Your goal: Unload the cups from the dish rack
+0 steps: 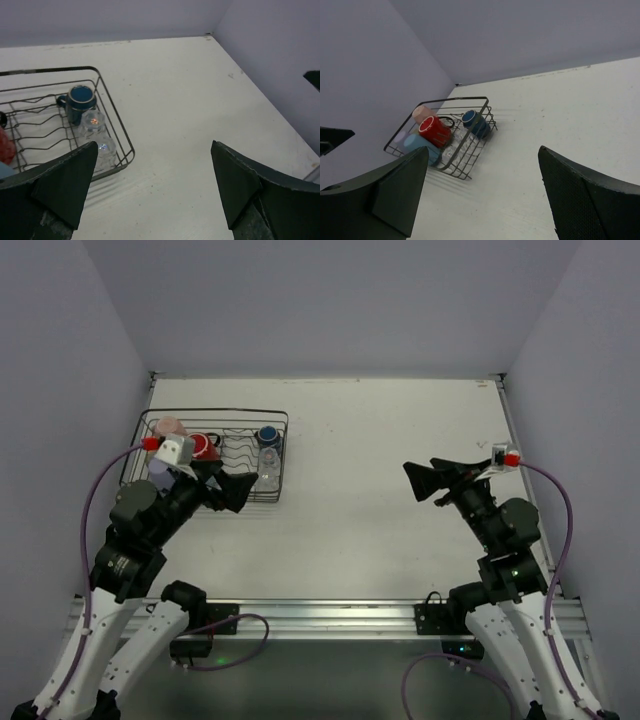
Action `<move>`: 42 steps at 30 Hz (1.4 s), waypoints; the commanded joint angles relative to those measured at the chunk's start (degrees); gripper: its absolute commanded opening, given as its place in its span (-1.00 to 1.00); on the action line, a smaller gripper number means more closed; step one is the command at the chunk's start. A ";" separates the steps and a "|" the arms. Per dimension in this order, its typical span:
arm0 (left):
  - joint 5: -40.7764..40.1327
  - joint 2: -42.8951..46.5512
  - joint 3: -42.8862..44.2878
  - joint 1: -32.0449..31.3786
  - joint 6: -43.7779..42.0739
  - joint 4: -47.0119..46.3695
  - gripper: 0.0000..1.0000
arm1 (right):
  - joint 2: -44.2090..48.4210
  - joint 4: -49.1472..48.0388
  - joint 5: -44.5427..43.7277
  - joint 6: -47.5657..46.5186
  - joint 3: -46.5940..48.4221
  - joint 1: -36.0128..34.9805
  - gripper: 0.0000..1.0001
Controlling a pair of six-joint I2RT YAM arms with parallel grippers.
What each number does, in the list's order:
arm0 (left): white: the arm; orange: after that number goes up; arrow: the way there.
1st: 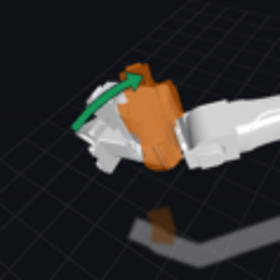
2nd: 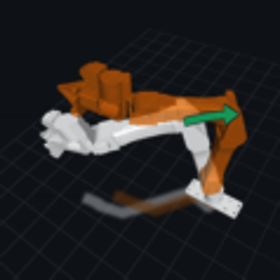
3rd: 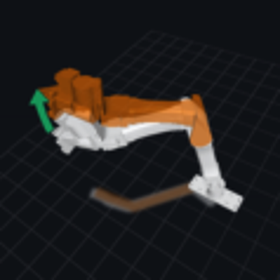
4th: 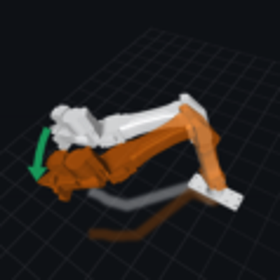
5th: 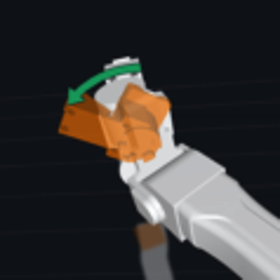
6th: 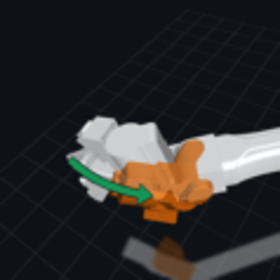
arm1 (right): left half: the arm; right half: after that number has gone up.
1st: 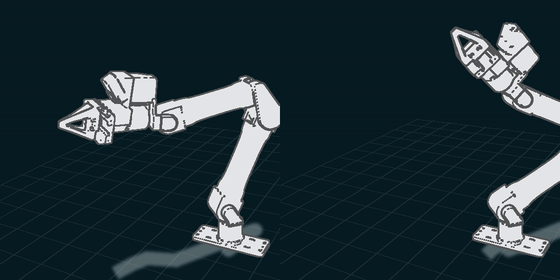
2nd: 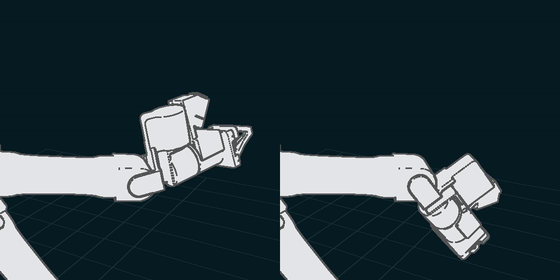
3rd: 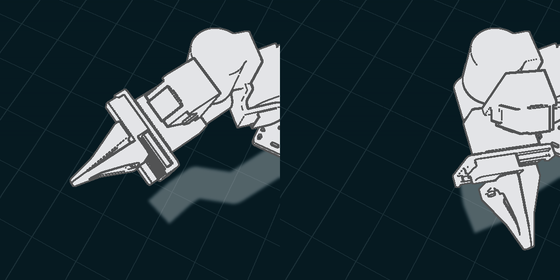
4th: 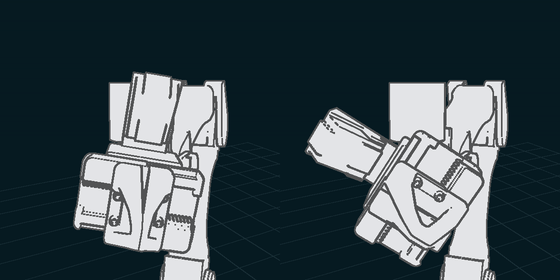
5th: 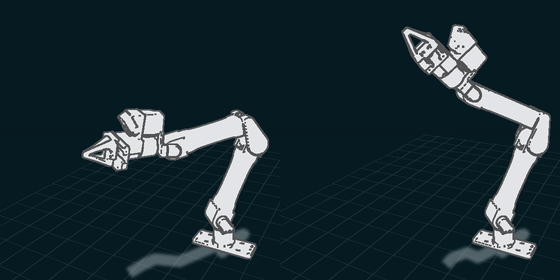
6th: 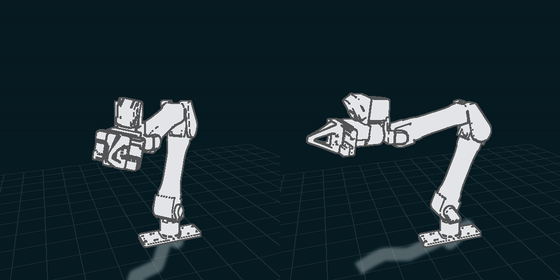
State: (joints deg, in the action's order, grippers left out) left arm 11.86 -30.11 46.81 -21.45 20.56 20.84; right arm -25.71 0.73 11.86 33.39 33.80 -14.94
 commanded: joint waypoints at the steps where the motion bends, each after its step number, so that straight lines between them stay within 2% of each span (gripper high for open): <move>1: -16.03 -3.54 8.28 -0.26 0.80 11.65 1.00 | -1.79 -5.74 1.06 0.72 -1.72 0.26 0.86; 3: -25.33 -6.87 12.93 -0.26 0.98 19.19 1.00 | -2.23 -6.79 0.45 0.19 -3.12 0.26 0.86; 6: -34.58 -9.00 15.85 -0.26 1.59 23.71 1.00 | -2.93 -6.97 -1.21 -0.86 -4.53 0.26 0.85; 10: -42.60 -10.76 14.98 -0.26 1.77 23.19 1.00 | -5.30 -5.39 -3.85 -2.18 -5.15 0.26 0.84; 14: -48.76 -18.29 13.84 -0.08 3.35 21.88 1.00 | -8.20 -6.79 -2.63 -1.22 -6.81 0.26 0.83; 16: -48.17 -20.86 13.05 1.05 2.83 19.24 1.00 | -9.44 -7.59 -2.28 -1.04 -7.08 0.35 0.82; 17: -46.59 -22.17 13.39 3.67 2.65 18.72 1.00 | -10.66 -7.50 -2.10 -1.04 -6.73 0.26 0.81; 19: -40.09 -24.82 13.93 7.11 2.04 15.91 1.00 | -11.72 -6.01 -1.32 -1.31 -5.94 0.26 0.80; 20: -37.90 -26.13 13.66 10.78 1.34 13.03 1.00 | -12.34 -5.57 -0.35 -1.31 -5.51 0.26 0.80; 21: -32.30 -27.36 13.14 12.64 1.15 12.04 1.00 | -12.52 -5.65 0.18 -1.22 -5.41 0.26 0.79; 22: -30.77 -28.68 13.22 14.58 1.41 11.68 1.00 | -12.60 -5.83 0.62 -1.13 -5.50 0.26 0.79; 25: -28.74 -34.13 12.61 14.60 2.03 11.07 1.00 | -12.26 -5.83 1.41 -1.04 -5.50 0.35 0.78; 39: -34.88 -38.09 4.00 14.69 2.38 3.68 0.92 | -13.05 -6.27 2.47 -0.78 -5.68 0.26 0.75; 42: -36.28 -40.11 5.04 14.77 2.56 3.51 0.91 | -12.87 -6.18 2.38 -0.78 -5.77 0.26 0.75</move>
State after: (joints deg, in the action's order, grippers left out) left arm -20.93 -68.71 51.27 -7.11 21.98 28.29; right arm -38.63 -3.46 13.56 32.62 27.18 -14.94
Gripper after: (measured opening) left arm 0.961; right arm 0.877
